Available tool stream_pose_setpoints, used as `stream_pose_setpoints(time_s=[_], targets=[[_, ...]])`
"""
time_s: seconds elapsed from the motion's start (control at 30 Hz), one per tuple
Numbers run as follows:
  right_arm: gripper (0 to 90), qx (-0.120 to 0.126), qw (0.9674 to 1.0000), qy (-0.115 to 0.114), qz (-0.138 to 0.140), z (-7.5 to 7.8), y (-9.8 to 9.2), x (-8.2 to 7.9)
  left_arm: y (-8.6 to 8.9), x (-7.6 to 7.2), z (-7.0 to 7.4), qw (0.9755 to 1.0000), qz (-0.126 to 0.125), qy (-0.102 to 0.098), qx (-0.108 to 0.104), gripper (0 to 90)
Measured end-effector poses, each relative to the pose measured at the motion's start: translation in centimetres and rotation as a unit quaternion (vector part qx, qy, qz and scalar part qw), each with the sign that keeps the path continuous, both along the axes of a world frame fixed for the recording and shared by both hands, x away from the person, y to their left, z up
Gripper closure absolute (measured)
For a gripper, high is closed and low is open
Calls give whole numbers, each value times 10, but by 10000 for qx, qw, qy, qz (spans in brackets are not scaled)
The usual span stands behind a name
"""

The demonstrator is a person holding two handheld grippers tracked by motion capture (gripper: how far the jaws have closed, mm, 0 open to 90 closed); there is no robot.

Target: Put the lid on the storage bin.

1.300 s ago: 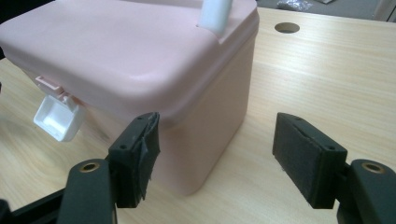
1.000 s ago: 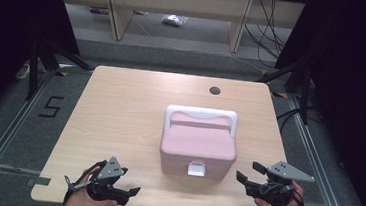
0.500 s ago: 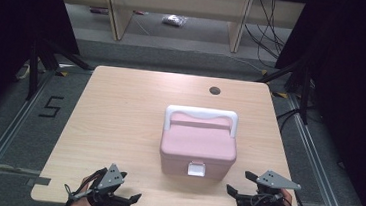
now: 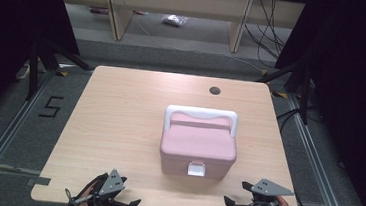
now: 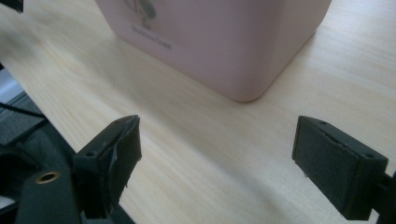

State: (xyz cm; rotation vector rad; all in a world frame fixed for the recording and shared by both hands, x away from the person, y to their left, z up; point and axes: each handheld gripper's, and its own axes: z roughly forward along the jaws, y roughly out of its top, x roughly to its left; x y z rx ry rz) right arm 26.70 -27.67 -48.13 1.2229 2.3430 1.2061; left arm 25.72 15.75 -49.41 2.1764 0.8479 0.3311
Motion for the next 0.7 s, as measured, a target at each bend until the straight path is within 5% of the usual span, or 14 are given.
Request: stream_pose_setpoints(time_s=[0.13,0.17,0.23,0.4,0.7], targets=[[164,-44,9997,214,53,-3,2,-6,0,0,0,10000,-32,-9,52,171],[164,-146,9997,-26,208,-4,0,-4,1,0,0,9999,-59,-24,107,171],[164,-110,9997,133,159,-4,2,-7,2,0,-1,9999,-32,-44,141,172],[164,-273,9994,-41,188,-5,0,-6,1,0,-2,9999,-15,-17,109,172],[165,-265,9994,17,235,-7,1,-6,1,1,-3,9999,-14,12,130,172]])
